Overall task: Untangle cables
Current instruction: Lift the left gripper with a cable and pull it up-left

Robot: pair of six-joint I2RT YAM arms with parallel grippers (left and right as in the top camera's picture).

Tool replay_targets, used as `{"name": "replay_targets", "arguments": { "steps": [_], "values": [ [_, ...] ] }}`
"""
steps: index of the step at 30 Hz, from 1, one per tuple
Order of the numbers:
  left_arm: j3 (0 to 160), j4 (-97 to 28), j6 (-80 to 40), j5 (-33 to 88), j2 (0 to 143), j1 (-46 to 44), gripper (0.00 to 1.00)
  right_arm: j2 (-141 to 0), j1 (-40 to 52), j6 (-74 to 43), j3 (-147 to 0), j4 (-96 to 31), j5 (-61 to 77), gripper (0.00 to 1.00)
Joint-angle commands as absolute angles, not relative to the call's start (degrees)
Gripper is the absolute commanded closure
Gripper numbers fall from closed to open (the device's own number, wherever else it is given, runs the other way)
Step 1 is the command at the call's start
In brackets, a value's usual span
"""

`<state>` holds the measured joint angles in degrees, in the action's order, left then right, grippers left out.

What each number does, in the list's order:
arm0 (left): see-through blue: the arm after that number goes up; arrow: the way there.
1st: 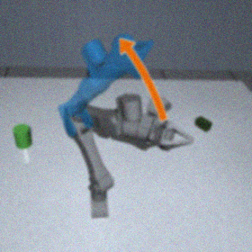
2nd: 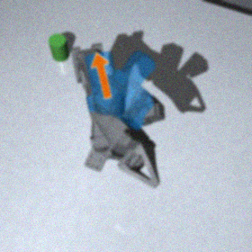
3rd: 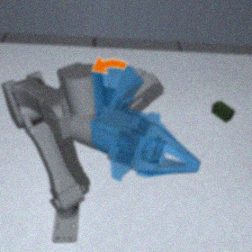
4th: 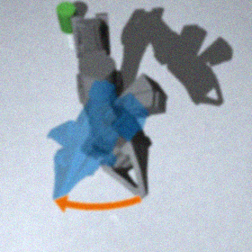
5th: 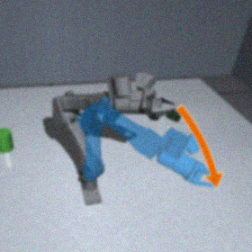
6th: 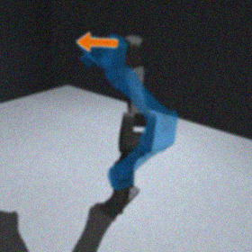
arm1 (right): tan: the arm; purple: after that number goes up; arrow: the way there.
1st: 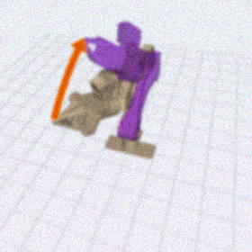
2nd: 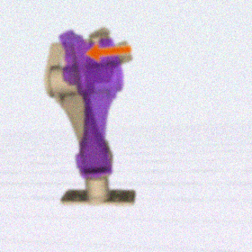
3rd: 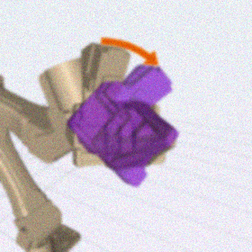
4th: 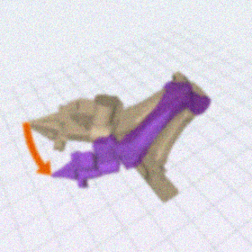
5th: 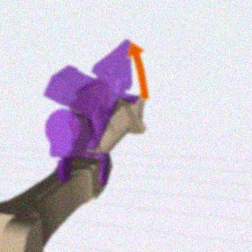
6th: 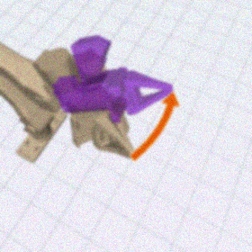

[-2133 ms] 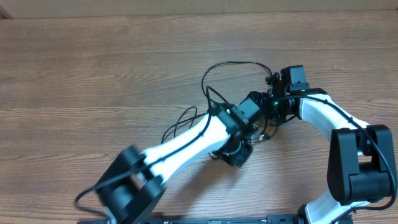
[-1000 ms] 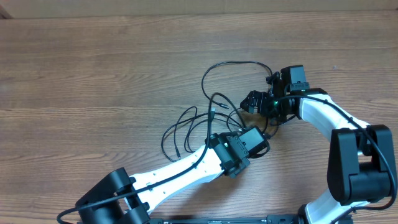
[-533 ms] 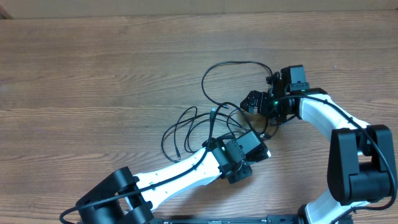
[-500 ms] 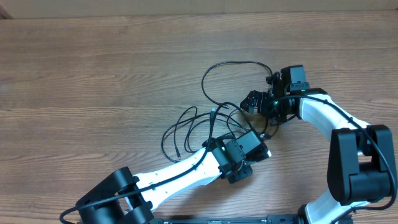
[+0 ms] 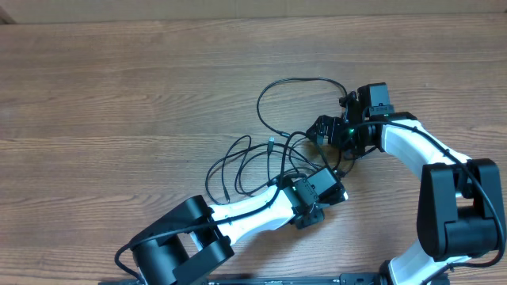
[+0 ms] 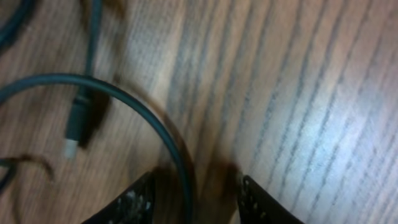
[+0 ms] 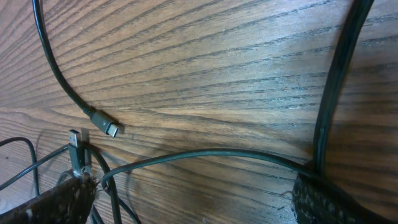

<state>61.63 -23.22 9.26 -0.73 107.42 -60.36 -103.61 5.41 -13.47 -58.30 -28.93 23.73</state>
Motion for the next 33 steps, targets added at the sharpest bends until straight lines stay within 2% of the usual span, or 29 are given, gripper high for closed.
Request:
{"name": "replay_targets", "arguments": {
  "steps": [1, 4, 13, 16, 18, 27, 33],
  "values": [
    [61.12, -22.57, 10.33, -2.11, 107.92, -60.23, 0.53, -103.94, 5.5, -13.52, -58.33, -29.06, 21.04, 0.0],
    [61.12, -22.39, 10.31, -2.35, 107.92, -60.23, 0.53, -103.96, 5.5, -13.52, -58.33, -29.08, 21.04, 0.0],
    [61.12, -22.22, 10.33, -1.45, 108.38, -60.23, 0.69, -103.96, 5.5, -13.52, -58.33, -29.12, 21.04, 0.0],
    [61.12, -22.44, 10.31, -1.41, 108.53, -60.23, 0.79, -103.94, 5.5, -13.52, -58.33, -29.12, 21.04, 0.0],
    [61.12, -22.48, 10.31, -1.39, 108.53, -60.23, 0.95, -103.94, 5.5, -13.52, -58.33, -29.12, 21.04, 0.0],
    [62.15, -23.75, 10.24, 0.05, 108.01, -60.05, 0.96, -103.94, 5.5, -13.54, -58.33, -29.1, 21.06, 0.0],
    [65.47, -28.32, 10.07, 8.29, 103.2, -59.27, 0.96, -103.94, 5.5, -13.54, -58.33, -29.08, 21.06, 0.0]
  ]
}}
